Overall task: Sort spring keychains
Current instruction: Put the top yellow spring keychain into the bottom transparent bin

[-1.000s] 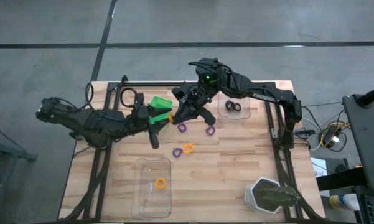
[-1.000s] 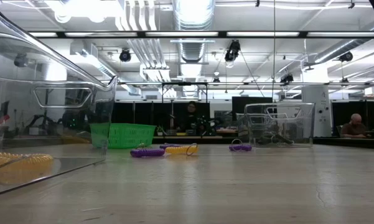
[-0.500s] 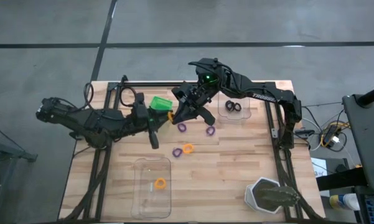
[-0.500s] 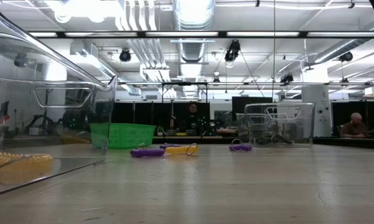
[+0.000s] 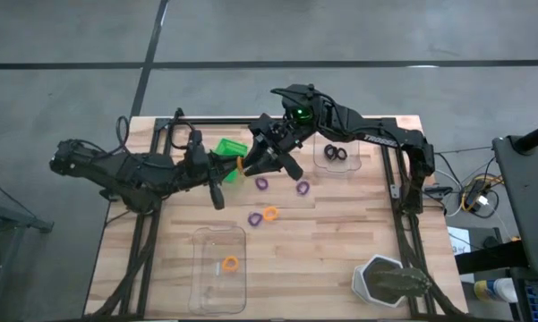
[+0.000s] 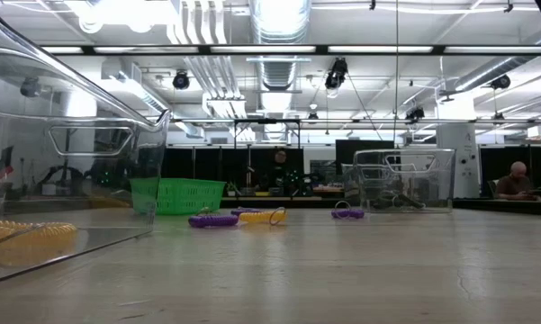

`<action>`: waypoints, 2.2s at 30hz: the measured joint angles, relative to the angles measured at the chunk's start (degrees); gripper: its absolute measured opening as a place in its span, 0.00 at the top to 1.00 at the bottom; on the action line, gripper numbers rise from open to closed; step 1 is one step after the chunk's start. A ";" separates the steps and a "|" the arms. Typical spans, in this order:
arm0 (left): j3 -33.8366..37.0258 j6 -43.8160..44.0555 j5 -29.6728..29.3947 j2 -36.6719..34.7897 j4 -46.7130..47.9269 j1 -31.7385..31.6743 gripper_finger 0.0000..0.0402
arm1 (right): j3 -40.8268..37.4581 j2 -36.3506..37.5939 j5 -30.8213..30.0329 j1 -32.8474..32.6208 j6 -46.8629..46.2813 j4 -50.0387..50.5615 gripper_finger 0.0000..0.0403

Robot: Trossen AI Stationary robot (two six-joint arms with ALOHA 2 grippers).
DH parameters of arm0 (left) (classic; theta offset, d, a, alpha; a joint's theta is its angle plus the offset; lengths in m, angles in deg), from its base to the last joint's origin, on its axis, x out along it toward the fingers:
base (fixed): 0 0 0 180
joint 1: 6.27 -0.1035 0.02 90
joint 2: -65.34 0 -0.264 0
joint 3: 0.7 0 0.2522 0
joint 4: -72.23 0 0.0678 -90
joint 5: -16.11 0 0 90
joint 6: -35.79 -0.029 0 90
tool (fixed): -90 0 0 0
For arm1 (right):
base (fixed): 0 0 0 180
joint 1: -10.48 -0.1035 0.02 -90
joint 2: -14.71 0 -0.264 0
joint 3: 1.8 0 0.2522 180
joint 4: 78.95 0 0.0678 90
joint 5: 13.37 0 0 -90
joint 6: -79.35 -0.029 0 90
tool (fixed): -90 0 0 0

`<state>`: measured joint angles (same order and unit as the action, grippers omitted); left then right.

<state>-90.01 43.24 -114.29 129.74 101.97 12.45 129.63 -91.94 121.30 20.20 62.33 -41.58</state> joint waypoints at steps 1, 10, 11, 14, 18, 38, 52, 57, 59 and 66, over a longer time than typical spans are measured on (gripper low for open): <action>0.00 0.42 0.15 -0.48 1.01 0.02 0.99 | 0.00 0.00 -0.03 0.03 -0.19 0.01 0.65; 0.00 12.72 5.11 -4.53 18.44 0.09 0.99 | -0.02 0.40 -0.06 1.41 0.59 2.63 0.48; 0.00 14.55 6.17 -4.66 20.49 0.09 0.99 | -0.02 0.42 -0.05 1.73 1.06 3.44 0.47; 0.00 19.43 9.67 -4.39 26.27 0.09 0.99 | -0.03 0.42 -0.08 2.68 2.25 6.17 0.47; 0.55 25.52 16.15 -3.07 30.31 0.22 0.99 | -0.11 0.42 -2.01 3.30 5.37 10.01 0.47; 15.64 46.15 35.30 4.48 26.14 8.43 0.99 | -0.30 0.09 -10.41 3.60 15.74 21.45 0.47; 18.82 48.13 37.33 17.75 23.31 12.15 0.99 | -1.57 0.07 -14.76 3.85 17.30 21.62 0.47; 18.82 47.00 39.72 20.92 22.74 12.39 0.99 | -1.57 0.08 -14.78 3.85 17.44 21.60 0.47; 18.86 46.39 42.17 22.09 22.64 12.33 0.98 | -1.57 0.07 -14.81 3.85 17.58 21.60 0.47; 19.01 48.21 43.93 23.78 22.75 12.31 0.83 | -1.57 0.07 -14.81 3.85 18.00 21.54 0.47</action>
<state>-71.00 91.45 -70.36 153.51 124.72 24.75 128.05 -91.87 106.50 24.05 80.33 -20.04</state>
